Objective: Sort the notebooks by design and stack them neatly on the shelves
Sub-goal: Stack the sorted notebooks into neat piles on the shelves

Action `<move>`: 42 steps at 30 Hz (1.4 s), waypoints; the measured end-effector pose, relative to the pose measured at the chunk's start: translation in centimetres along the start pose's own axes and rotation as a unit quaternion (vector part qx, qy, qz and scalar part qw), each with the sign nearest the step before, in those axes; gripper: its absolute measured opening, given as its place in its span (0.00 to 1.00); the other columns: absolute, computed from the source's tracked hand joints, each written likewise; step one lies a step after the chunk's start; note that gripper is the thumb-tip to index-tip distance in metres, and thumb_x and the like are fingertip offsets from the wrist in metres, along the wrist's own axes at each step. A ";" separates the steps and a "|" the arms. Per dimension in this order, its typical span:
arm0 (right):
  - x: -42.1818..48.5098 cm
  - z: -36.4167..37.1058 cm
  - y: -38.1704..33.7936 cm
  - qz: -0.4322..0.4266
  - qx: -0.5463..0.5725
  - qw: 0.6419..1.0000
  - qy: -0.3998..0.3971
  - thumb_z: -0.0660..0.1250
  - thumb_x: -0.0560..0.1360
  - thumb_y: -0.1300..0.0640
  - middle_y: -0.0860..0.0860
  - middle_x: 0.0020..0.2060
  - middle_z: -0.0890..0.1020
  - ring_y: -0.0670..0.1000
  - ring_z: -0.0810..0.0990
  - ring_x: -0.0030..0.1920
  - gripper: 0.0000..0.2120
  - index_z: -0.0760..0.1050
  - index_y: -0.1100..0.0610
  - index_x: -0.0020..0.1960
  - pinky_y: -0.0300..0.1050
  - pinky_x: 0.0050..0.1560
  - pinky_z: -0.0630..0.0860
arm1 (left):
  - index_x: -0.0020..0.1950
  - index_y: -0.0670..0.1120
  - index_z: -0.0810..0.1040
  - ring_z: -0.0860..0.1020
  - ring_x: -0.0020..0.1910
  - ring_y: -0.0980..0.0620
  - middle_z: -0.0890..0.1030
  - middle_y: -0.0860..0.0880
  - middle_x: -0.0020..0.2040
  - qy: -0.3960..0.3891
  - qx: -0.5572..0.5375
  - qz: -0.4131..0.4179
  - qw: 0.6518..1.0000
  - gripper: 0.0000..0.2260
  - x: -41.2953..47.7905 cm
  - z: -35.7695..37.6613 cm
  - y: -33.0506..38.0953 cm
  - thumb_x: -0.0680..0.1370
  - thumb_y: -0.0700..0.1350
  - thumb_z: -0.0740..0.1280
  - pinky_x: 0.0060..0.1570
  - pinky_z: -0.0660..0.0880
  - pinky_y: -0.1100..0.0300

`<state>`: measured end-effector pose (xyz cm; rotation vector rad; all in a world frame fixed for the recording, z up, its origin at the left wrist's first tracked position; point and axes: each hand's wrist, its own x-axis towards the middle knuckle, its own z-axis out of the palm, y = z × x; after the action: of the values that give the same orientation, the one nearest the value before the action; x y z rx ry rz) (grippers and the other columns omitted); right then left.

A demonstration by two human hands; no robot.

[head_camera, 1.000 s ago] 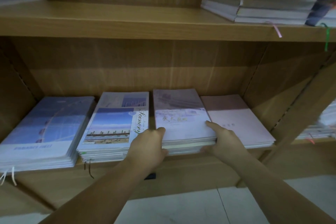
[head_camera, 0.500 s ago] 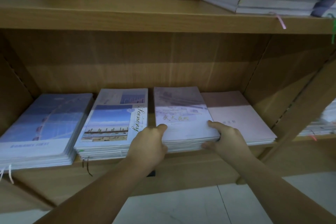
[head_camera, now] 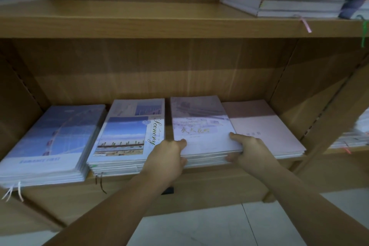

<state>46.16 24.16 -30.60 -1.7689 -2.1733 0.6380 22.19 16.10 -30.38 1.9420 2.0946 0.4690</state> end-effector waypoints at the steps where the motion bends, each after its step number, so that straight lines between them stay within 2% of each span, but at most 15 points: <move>1: -0.2 -0.3 0.0 -0.001 -0.008 1.000 -0.006 0.80 0.68 0.50 0.53 0.64 0.78 0.52 0.78 0.54 0.40 0.68 0.50 0.77 0.44 0.60 0.75 | 0.67 0.49 0.76 0.81 0.52 0.46 0.82 0.44 0.55 -0.005 -0.010 0.002 1.000 0.17 -0.2 -0.2 -0.1 0.79 0.47 0.69 0.53 0.80 0.52; 5: -1.6 -2.2 -1.0 -0.004 -0.053 0.999 -0.009 0.79 0.69 0.49 0.52 0.63 0.79 0.54 0.80 0.56 0.35 0.72 0.51 0.73 0.50 0.60 0.78 | 0.52 0.48 0.77 0.80 0.44 0.49 0.82 0.50 0.41 0.014 -0.031 0.011 0.999 0.06 -1.9 -1.4 -0.8 0.76 0.47 0.70 0.46 0.79 0.53; 10: -5.1 -3.4 -4.3 -0.013 -0.098 0.995 -0.008 0.76 0.69 0.40 0.47 0.69 0.76 0.50 0.77 0.64 0.36 0.70 0.45 0.74 0.51 0.64 0.76 | 0.54 0.57 0.81 0.79 0.42 0.62 0.82 0.57 0.42 0.013 -0.111 -0.002 0.994 0.07 -6.1 -3.5 -1.5 0.77 0.51 0.73 0.45 0.78 0.61; 12: -6.9 -3.4 -6.6 -0.031 -0.097 0.995 -0.020 0.76 0.69 0.38 0.46 0.65 0.78 0.47 0.78 0.62 0.34 0.72 0.44 0.72 0.48 0.63 0.76 | 0.60 0.55 0.83 0.80 0.45 0.61 0.84 0.57 0.45 0.019 -0.140 -0.009 0.990 0.11 -7.9 -4.4 -1.9 0.77 0.51 0.73 0.49 0.79 0.61; 15: -9.8 -3.0 -11.6 -0.074 -0.110 0.991 -0.010 0.73 0.71 0.36 0.43 0.59 0.81 0.46 0.79 0.59 0.29 0.75 0.43 0.69 0.47 0.60 0.77 | 0.61 0.51 0.84 0.82 0.45 0.60 0.85 0.55 0.45 0.061 -0.192 -0.036 0.979 0.13 -10.3 -6.8 -2.9 0.76 0.49 0.74 0.53 0.80 0.60; 18: -12.7 -3.3 -17.3 -0.142 -0.167 0.976 -0.004 0.70 0.74 0.36 0.42 0.55 0.83 0.46 0.79 0.58 0.22 0.78 0.43 0.65 0.46 0.56 0.77 | 0.61 0.50 0.84 0.81 0.45 0.61 0.84 0.57 0.44 0.096 -0.190 -0.041 0.976 0.15 -12.8 -10.4 -4.5 0.76 0.52 0.75 0.50 0.78 0.64; 22: -15.5 -5.9 -24.6 -0.239 -0.234 0.942 0.012 0.67 0.75 0.34 0.42 0.52 0.82 0.46 0.79 0.55 0.19 0.79 0.43 0.61 0.43 0.47 0.73 | 0.63 0.50 0.83 0.82 0.46 0.59 0.85 0.56 0.48 0.149 -0.163 -0.022 0.975 0.15 -16.4 -17.5 -7.0 0.77 0.52 0.73 0.50 0.80 0.58; 24: -16.4 -8.6 -28.6 -0.285 -0.243 0.927 0.031 0.65 0.76 0.33 0.41 0.47 0.81 0.44 0.78 0.50 0.17 0.81 0.42 0.56 0.44 0.46 0.76 | 0.58 0.51 0.85 0.83 0.42 0.61 0.85 0.57 0.44 0.206 -0.167 -0.007 0.964 0.10 -17.7 -21.8 -8.4 0.77 0.49 0.74 0.48 0.82 0.53; 26: -16.7 -11.4 -32.6 -0.313 -0.207 0.925 0.059 0.64 0.76 0.32 0.40 0.43 0.81 0.41 0.78 0.46 0.17 0.81 0.42 0.53 0.45 0.47 0.79 | 0.54 0.52 0.85 0.83 0.36 0.61 0.85 0.58 0.39 0.290 -0.190 0.003 0.938 0.07 -18.5 -26.3 -9.7 0.76 0.47 0.74 0.43 0.83 0.53; 28: -16.0 -13.3 -35.9 -0.336 -0.132 0.925 0.118 0.63 0.73 0.29 0.38 0.42 0.82 0.41 0.79 0.46 0.21 0.81 0.41 0.56 0.46 0.48 0.80 | 0.50 0.54 0.84 0.82 0.36 0.62 0.84 0.58 0.38 0.395 -0.176 0.014 0.901 0.04 -19.1 -30.9 -11.0 0.76 0.46 0.73 0.41 0.81 0.59; 31: -14.3 -14.9 -40.6 -0.354 0.002 0.919 0.176 0.58 0.71 0.26 0.37 0.49 0.83 0.42 0.81 0.53 0.31 0.78 0.42 0.66 0.48 0.55 0.81 | 0.52 0.51 0.81 0.79 0.45 0.59 0.81 0.57 0.47 0.548 -0.130 0.010 0.826 0.04 -20.1 -38.0 -12.9 0.78 0.46 0.70 0.46 0.76 0.63; 33: -13.1 -15.2 -43.7 -0.333 0.066 0.927 0.158 0.59 0.77 0.31 0.42 0.62 0.81 0.46 0.79 0.62 0.30 0.73 0.46 0.72 0.48 0.63 0.77 | 0.63 0.49 0.78 0.78 0.54 0.54 0.77 0.52 0.58 0.543 -0.106 -0.055 0.831 0.13 -19.7 -41.6 -14.5 0.80 0.51 0.67 0.54 0.77 0.54; 35: -12.3 -15.1 -46.5 -0.302 0.125 0.938 0.114 0.57 0.78 0.31 0.46 0.67 0.78 0.50 0.77 0.65 0.30 0.72 0.49 0.72 0.51 0.65 0.77 | 0.70 0.47 0.74 0.76 0.61 0.48 0.75 0.48 0.64 0.482 -0.115 -0.131 0.859 0.20 -19.0 -43.4 -15.5 0.82 0.57 0.62 0.60 0.76 0.49; 38: -11.8 -14.5 -49.6 -0.215 0.228 0.950 0.011 0.55 0.79 0.31 0.48 0.53 0.80 0.54 0.83 0.51 0.25 0.73 0.50 0.61 0.56 0.54 0.83 | 0.61 0.48 0.80 0.78 0.50 0.53 0.81 0.50 0.51 0.443 -0.145 -0.140 0.873 0.19 -18.2 -43.8 -15.5 0.84 0.58 0.58 0.47 0.74 0.56; 42: -10.3 -14.2 -51.3 -0.162 0.324 0.931 -0.047 0.67 0.77 0.37 0.58 0.52 0.82 0.62 0.86 0.46 0.27 0.75 0.61 0.60 0.59 0.44 0.85 | 0.55 0.49 0.83 0.77 0.45 0.55 0.82 0.50 0.44 0.450 -0.118 -0.152 0.872 0.16 -18.1 -44.7 -15.2 0.83 0.55 0.59 0.39 0.71 0.59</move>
<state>11.13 8.36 7.69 -1.0318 -1.9200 1.1951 -7.73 -5.86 3.99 1.3025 2.5887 1.7138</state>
